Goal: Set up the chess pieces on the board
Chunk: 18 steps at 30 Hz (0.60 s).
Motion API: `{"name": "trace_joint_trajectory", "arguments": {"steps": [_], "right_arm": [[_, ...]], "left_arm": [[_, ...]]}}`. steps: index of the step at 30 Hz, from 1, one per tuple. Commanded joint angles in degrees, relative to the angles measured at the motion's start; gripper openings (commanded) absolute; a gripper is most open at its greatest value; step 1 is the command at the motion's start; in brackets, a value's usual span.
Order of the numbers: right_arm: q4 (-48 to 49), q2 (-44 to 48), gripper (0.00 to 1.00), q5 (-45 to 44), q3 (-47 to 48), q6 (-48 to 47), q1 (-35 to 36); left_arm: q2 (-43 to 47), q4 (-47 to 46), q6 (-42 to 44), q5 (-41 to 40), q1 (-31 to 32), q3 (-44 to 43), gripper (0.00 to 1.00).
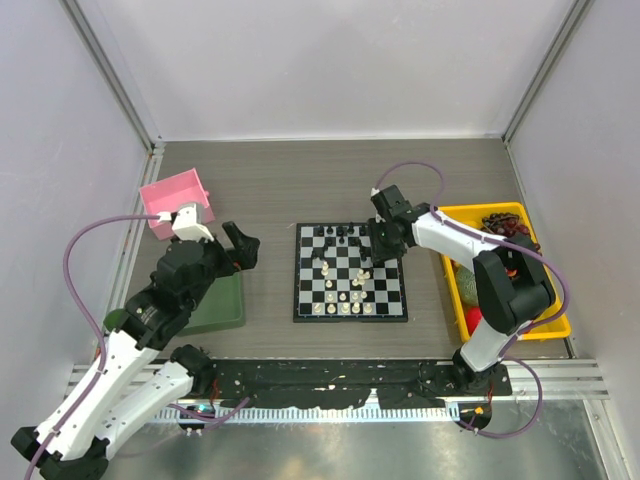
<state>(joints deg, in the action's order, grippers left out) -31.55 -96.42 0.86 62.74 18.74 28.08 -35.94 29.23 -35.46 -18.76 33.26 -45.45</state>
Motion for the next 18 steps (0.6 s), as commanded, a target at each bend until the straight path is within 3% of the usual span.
{"name": "trace_joint_trajectory", "arguments": {"steps": [1, 9, 12, 18], "right_arm": [[1.8, -0.1, 0.37, -3.3, 1.7, -0.1, 0.3], [1.9, 0.4, 0.27, -4.3, 1.5, -0.1, 0.3], [2.0, 1.1, 0.16, -4.0, 1.7, -0.2, 0.4], [1.0, 1.5, 0.14, -8.6, 4.8, -1.0, -0.1]], "left_arm": [[0.6, -1.1, 0.8, -2.0, -0.1, 0.5, 1.0], [0.0, -0.9, 1.2, -1.9, -0.2, 0.2, 1.0], [-0.4, -1.0, 1.4, -2.0, -0.2, 0.3, 1.0], [-1.4, -1.3, 1.8, -1.5, -0.1, -0.2, 1.0]]}}
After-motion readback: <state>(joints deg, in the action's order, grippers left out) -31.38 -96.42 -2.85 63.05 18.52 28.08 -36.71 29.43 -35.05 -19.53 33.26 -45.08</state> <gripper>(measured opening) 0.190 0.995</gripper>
